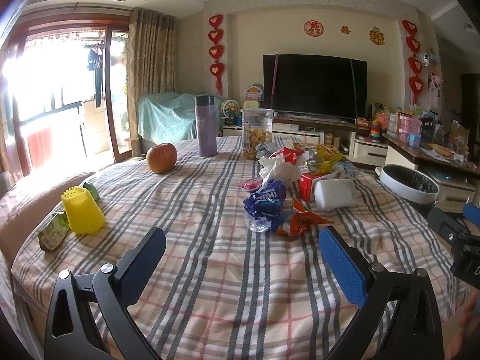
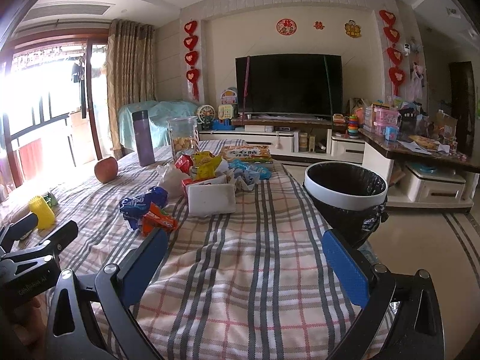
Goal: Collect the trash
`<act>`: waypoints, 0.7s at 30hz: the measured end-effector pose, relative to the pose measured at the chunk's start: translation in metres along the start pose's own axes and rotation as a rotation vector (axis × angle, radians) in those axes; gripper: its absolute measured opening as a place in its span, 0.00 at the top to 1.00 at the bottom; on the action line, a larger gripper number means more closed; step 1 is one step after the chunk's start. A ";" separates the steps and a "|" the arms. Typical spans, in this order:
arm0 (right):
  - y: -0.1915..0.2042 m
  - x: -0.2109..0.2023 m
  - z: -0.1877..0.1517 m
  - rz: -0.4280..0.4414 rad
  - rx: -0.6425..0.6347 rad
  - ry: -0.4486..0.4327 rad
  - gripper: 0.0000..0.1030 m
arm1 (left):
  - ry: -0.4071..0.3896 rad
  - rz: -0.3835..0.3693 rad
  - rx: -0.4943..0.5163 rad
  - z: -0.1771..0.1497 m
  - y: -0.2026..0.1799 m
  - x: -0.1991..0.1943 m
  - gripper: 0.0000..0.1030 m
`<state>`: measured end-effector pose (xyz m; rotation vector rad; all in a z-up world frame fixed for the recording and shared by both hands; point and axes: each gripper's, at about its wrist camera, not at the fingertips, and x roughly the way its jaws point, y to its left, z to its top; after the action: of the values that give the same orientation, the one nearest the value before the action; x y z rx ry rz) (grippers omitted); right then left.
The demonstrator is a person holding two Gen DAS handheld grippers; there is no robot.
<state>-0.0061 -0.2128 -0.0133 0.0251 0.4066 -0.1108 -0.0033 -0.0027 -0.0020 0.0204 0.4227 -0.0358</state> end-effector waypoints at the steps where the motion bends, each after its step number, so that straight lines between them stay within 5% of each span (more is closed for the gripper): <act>1: 0.000 0.000 0.000 0.002 0.000 0.002 0.00 | -0.001 0.002 0.004 0.000 -0.001 0.000 0.00; 21: 0.001 0.002 -0.002 0.020 -0.005 0.016 0.00 | -0.002 0.001 0.022 -0.003 -0.006 -0.001 0.00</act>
<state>-0.0048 -0.2120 -0.0162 0.0254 0.4226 -0.0897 -0.0058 -0.0091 -0.0041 0.0420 0.4200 -0.0392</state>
